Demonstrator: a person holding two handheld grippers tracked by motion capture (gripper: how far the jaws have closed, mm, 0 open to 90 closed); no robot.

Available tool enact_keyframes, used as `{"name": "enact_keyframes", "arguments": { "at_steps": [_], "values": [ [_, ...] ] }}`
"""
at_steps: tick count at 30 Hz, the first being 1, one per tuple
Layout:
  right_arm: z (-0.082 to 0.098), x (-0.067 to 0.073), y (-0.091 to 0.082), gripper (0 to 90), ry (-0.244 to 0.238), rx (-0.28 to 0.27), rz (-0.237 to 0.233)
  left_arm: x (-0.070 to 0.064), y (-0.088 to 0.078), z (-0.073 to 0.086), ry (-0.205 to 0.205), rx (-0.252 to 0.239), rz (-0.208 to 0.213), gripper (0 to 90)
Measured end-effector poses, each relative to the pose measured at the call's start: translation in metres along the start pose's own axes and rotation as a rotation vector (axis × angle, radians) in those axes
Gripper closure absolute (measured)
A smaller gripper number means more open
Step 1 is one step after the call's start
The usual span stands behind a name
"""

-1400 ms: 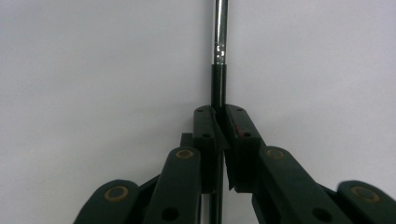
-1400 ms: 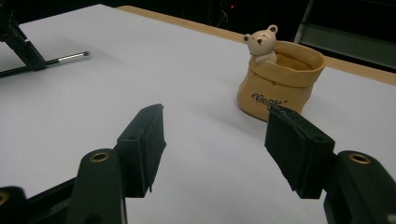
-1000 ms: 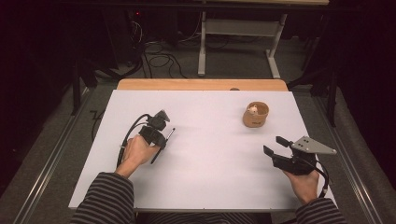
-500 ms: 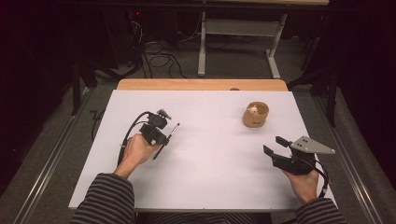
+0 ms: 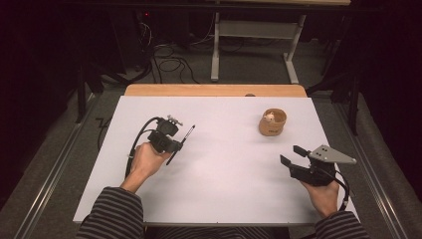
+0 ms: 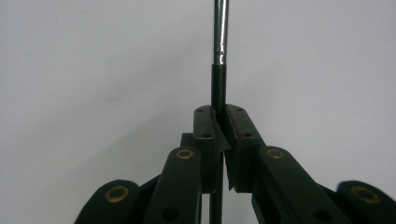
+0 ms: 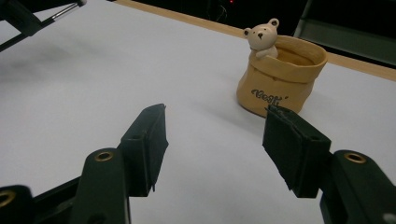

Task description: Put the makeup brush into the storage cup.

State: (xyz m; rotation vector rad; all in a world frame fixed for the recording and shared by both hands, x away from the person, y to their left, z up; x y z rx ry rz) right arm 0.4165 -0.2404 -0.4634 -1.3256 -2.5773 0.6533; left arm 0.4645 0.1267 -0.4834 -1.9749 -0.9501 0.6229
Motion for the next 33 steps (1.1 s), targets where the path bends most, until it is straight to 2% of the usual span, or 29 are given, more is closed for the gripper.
{"name": "enact_keyframes", "arguments": {
  "at_steps": [10, 13, 20, 25, 33],
  "values": [
    [0.000, 0.000, 0.000, 41.1, -0.001, 0.000, -0.004, -0.007, -0.010, -0.006, 0.020, -0.088, 0.042, 83.8],
    [0.000, 0.001, 0.000, 41.0, 0.002, 0.000, -0.008, -0.012, -0.014, -0.008, 0.026, -0.129, 0.057, 83.8],
    [-0.001, 0.001, -0.001, 41.0, 0.020, -0.007, -0.024, -0.017, -0.017, -0.011, 0.041, -0.163, 0.082, 83.7],
    [-0.001, 0.001, -0.001, 41.0, 0.019, -0.004, -0.026, -0.022, -0.020, -0.014, 0.059, -0.214, 0.093, 83.8],
    [0.000, 0.002, 0.000, 41.2, 0.014, -0.001, -0.027, -0.030, -0.020, -0.018, 0.069, -0.250, 0.124, 83.8]
  ]
}}
Point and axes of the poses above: each handheld gripper's, and its own axes: y roughly forward along the jaws, z roughly out of its underside, x roughly to its left, the point moved 8 cm from there along y, roughly forward along the jaws
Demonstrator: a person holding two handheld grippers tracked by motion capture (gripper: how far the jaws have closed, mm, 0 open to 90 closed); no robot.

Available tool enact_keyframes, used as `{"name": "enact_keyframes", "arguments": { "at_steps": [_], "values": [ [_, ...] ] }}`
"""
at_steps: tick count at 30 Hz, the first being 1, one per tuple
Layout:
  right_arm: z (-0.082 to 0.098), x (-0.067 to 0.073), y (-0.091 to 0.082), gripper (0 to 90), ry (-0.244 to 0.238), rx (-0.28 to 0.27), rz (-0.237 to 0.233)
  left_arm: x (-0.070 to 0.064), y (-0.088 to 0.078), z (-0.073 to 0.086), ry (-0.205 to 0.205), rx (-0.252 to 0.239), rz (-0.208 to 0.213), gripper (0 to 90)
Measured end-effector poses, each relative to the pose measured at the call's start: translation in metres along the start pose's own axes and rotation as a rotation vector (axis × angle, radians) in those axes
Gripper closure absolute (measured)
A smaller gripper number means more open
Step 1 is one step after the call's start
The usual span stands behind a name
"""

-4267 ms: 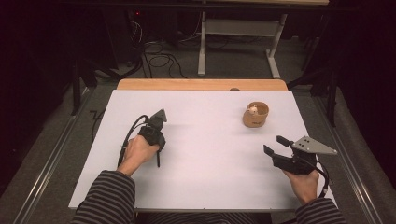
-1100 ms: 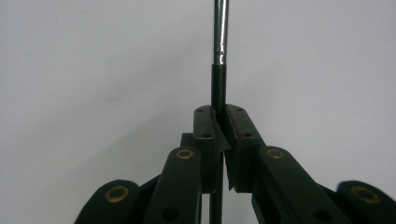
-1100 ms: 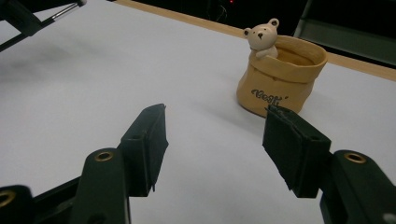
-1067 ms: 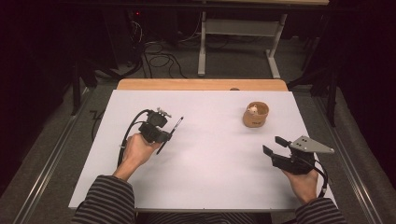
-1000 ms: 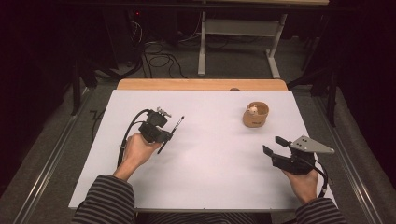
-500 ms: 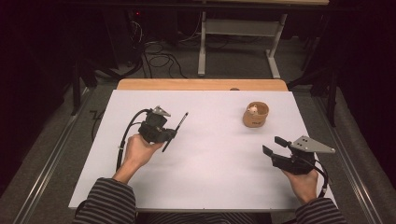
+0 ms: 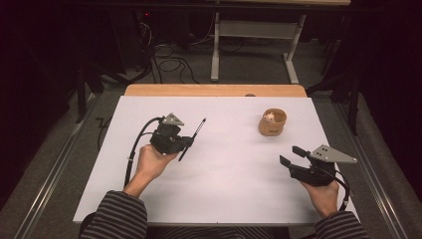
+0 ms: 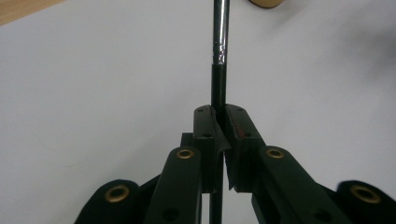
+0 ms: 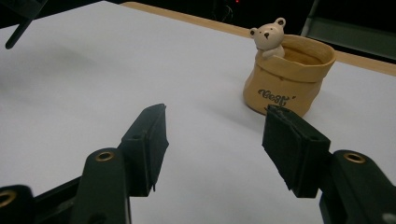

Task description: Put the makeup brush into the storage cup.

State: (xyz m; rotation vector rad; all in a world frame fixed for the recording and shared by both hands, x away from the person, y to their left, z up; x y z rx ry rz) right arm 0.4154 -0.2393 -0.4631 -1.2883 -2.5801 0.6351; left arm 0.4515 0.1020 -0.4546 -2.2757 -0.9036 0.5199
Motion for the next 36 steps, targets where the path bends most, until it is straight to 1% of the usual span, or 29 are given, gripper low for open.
{"name": "enact_keyframes", "arguments": {
  "at_steps": [4, 11, 14, 16, 17, 18, 20, 23, 26, 28, 33, 36],
  "values": [
    [0.000, 0.000, 0.000, 41.3, 0.003, 0.002, -0.003, -0.004, 0.000, -0.003, 0.005, -0.024, 0.020, 83.7],
    [0.000, 0.001, 0.000, 41.5, 0.006, 0.003, -0.006, -0.017, 0.002, -0.007, 0.024, -0.055, 0.060, 83.7],
    [0.000, 0.001, 0.000, 41.8, 0.007, 0.003, -0.010, -0.020, 0.001, -0.008, 0.030, -0.067, 0.066, 83.7],
    [0.000, 0.001, 0.000, 41.9, 0.008, 0.003, -0.012, -0.023, 0.001, -0.009, 0.036, -0.089, 0.077, 83.7],
    [0.000, 0.002, 0.001, 41.9, 0.009, 0.002, -0.014, -0.023, 0.001, -0.009, 0.036, -0.089, 0.077, 83.7],
    [0.000, 0.002, 0.001, 42.0, 0.010, 0.002, -0.014, -0.025, 0.001, -0.011, 0.040, -0.103, 0.087, 83.7],
    [0.000, 0.002, 0.001, 42.1, 0.011, 0.003, -0.017, -0.027, 0.003, -0.011, 0.040, -0.111, 0.095, 83.7],
    [0.000, 0.002, 0.001, 42.2, 0.011, 0.003, -0.018, -0.029, 0.006, -0.011, 0.049, -0.113, 0.100, 83.7],
    [0.000, 0.002, 0.001, 42.4, 0.015, 0.002, -0.019, -0.030, 0.007, -0.010, 0.054, -0.126, 0.102, 83.7],
    [0.001, 0.002, 0.001, 42.8, 0.014, 0.004, -0.023, -0.031, 0.006, -0.010, 0.058, -0.133, 0.108, 83.7],
    [0.001, 0.003, 0.002, 43.3, 0.013, 0.006, -0.028, -0.035, 0.003, -0.008, 0.075, -0.152, 0.105, 83.7],
    [0.001, 0.003, 0.002, 43.4, 0.013, 0.006, -0.028, -0.038, 0.001, -0.007, 0.081, -0.171, 0.111, 83.7]
  ]
}}
Point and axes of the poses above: each handheld gripper's, and its own axes: y roughly forward along the jaws, z roughly out of its underside, x roughly to its left, the point moved 8 cm from there along y, roughly forward along the jaws
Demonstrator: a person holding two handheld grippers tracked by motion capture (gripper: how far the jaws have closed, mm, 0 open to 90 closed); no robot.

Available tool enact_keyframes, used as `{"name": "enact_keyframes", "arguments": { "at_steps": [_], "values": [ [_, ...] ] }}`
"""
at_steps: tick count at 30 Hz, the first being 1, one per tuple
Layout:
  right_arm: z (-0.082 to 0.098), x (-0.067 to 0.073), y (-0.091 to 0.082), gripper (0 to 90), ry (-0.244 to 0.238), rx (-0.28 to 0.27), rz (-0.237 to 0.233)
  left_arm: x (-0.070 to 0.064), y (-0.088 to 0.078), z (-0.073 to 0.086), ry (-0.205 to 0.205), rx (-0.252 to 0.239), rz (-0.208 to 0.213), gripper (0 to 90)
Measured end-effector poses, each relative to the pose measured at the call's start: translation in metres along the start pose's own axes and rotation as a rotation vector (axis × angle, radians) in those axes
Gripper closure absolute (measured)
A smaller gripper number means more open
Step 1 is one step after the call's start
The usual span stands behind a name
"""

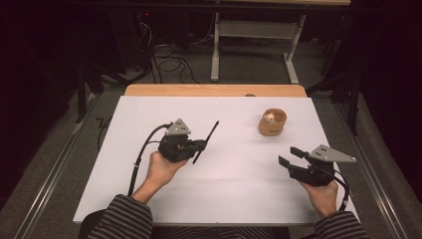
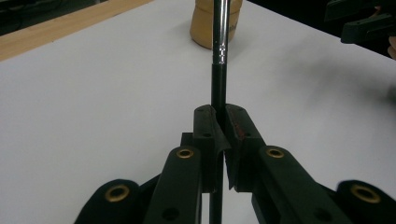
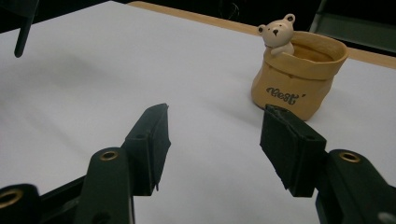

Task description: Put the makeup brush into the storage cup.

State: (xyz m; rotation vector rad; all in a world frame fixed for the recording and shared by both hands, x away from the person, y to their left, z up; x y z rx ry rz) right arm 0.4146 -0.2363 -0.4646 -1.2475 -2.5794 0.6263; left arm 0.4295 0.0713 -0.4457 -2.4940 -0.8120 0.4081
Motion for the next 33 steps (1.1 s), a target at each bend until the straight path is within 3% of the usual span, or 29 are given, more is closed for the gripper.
{"name": "enact_keyframes", "arguments": {
  "at_steps": [16, 30, 33],
  "values": [
    [-0.002, 0.000, -0.001, 47.9, 0.023, 0.004, -0.022, -0.001, 0.000, 0.003, -0.002, -0.065, 0.015, 83.7],
    [-0.004, 0.003, -0.002, 48.5, 0.020, 0.015, -0.039, -0.007, 0.010, 0.001, 0.020, -0.083, 0.038, 83.7],
    [-0.006, 0.005, -0.002, 48.7, 0.029, 0.016, -0.061, -0.007, 0.010, 0.001, 0.023, -0.086, 0.038, 83.7]
  ]
}}
Point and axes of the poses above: each handheld gripper's, and its own axes: y roughly forward along the jaws, z roughly out of its underside, x roughly to its left, the point moved 8 cm from there along y, roughly forward along the jaws
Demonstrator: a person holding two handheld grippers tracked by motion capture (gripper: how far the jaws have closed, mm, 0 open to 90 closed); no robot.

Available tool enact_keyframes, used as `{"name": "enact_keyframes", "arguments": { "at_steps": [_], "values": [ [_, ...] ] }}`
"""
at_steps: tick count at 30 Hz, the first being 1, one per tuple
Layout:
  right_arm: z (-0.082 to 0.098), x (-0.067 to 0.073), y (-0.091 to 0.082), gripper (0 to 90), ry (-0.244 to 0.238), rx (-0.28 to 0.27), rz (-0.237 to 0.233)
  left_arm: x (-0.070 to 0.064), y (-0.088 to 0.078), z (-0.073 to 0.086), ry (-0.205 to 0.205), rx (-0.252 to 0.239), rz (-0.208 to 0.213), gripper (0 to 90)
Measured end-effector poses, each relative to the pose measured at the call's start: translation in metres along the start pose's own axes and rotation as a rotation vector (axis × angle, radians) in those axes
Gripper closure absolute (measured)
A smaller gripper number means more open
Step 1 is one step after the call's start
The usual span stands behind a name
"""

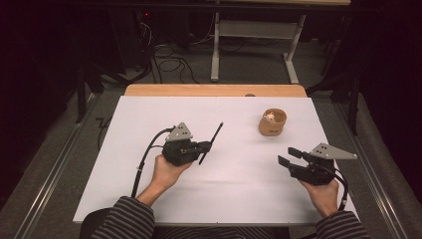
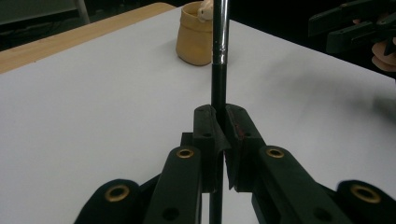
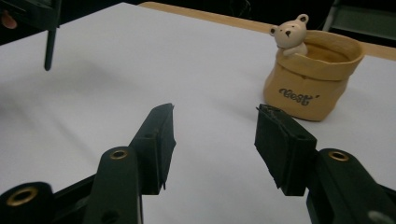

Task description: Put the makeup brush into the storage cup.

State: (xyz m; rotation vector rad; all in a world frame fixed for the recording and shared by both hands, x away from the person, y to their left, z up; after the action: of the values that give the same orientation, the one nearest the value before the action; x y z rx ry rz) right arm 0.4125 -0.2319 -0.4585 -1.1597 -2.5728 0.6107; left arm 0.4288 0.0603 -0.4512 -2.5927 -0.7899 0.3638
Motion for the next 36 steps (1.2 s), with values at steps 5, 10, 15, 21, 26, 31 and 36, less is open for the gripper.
{"name": "enact_keyframes", "arguments": {
  "at_steps": [5, 10, 15, 21, 26, 31, 36],
  "values": [
    [-0.005, 0.005, 0.003, 49.8, -0.020, 0.000, -0.017, 0.000, 0.001, 0.000, 0.004, -0.004, 0.001, 83.6],
    [-0.011, 0.009, 0.007, 50.1, -0.033, 0.004, -0.034, 0.000, 0.003, 0.001, 0.008, -0.001, -0.002, 83.7],
    [-0.017, 0.014, 0.010, 50.5, -0.038, 0.007, -0.046, 0.000, 0.004, 0.001, 0.013, 0.003, -0.001, 83.7],
    [-0.027, 0.018, 0.016, 50.8, -0.040, 0.002, -0.067, 0.000, 0.004, 0.000, 0.021, 0.003, -0.004, 83.7],
    [-0.034, 0.023, 0.021, 50.9, -0.047, 0.006, -0.080, 0.000, 0.005, 0.001, 0.027, 0.009, -0.005, 83.7],
    [-0.040, 0.027, 0.026, 50.9, -0.042, 0.007, -0.100, -0.001, 0.006, 0.001, 0.028, 0.008, -0.006, 83.7],
    [-0.044, 0.029, 0.030, 50.9, -0.036, 0.007, -0.111, -0.001, 0.008, 0.000, 0.036, 0.010, -0.005, 83.7]
  ]
}}
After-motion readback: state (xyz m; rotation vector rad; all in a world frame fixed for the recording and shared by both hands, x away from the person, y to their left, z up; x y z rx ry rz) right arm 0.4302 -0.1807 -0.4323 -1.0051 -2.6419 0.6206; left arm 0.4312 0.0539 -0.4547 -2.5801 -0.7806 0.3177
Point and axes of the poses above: each handheld gripper's, and its own axes: y roughly forward along the jaws, z roughly out of its underside, x roughly to its left, the point moved 8 cm from there along y, roughly forward along the jaws
